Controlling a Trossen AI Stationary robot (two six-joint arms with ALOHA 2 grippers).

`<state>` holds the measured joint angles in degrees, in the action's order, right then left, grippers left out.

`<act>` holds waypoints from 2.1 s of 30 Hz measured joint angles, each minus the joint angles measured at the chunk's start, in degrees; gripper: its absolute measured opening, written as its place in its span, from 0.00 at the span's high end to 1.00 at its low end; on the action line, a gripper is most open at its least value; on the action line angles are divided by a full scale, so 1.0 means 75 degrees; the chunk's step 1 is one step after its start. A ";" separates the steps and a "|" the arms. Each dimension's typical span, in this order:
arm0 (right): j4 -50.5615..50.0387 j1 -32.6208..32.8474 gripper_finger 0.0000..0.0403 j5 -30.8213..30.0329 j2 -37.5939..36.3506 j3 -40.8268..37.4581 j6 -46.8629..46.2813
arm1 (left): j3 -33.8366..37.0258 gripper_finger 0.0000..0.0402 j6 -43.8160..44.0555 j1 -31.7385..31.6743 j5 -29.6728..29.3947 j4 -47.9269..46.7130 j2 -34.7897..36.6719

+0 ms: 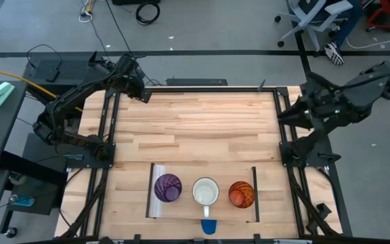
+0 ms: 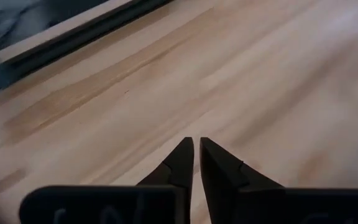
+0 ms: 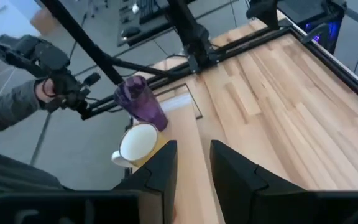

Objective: Stack small to large cups/mugs on shelf
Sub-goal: Return to Home Position

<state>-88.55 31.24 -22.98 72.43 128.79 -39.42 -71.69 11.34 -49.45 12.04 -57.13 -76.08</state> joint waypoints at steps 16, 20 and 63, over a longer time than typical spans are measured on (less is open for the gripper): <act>0.3871 0.0003 0.75 0.0952 -0.1399 -0.2229 0.1831 | -0.0007 0.93 0.0649 0.0548 0.1377 0.2440 0.3608; 0.6429 0.0003 0.75 0.1596 -0.2496 -0.4586 0.1970 | -0.0007 0.91 0.0643 0.0548 0.1372 0.2422 0.4198; 1.3233 0.0003 0.75 0.2415 -0.9648 -1.3108 0.3645 | -0.0016 0.91 0.0633 0.0545 -0.2243 -0.0090 0.9375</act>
<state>10.70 31.27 -4.87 0.08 30.48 -12.08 -71.81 16.08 -45.36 -4.78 -57.80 -5.77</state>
